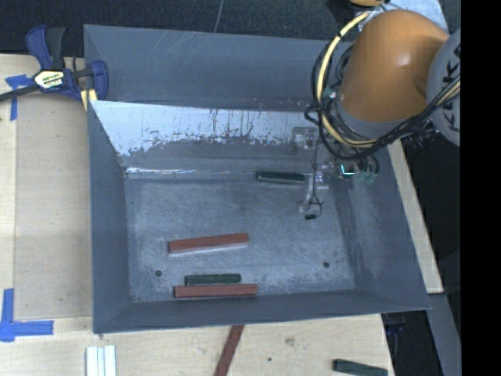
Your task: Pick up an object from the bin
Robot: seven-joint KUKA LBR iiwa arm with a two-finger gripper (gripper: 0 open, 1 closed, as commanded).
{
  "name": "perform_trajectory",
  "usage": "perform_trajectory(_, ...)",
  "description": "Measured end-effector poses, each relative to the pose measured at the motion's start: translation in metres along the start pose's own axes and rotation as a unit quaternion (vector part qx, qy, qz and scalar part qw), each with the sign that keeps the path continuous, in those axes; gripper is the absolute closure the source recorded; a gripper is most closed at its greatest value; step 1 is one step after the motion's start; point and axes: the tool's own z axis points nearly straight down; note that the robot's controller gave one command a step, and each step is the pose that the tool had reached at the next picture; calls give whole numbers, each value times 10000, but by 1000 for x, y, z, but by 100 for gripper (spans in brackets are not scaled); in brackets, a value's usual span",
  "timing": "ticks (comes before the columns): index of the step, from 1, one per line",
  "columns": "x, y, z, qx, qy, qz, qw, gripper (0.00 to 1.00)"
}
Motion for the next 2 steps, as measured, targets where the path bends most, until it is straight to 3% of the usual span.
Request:
perform_trajectory(1,-3,27,20,12,-19,-289,9996,0)
perform_trajectory(2,11,57,91,-2,-17,-746,9972,0)
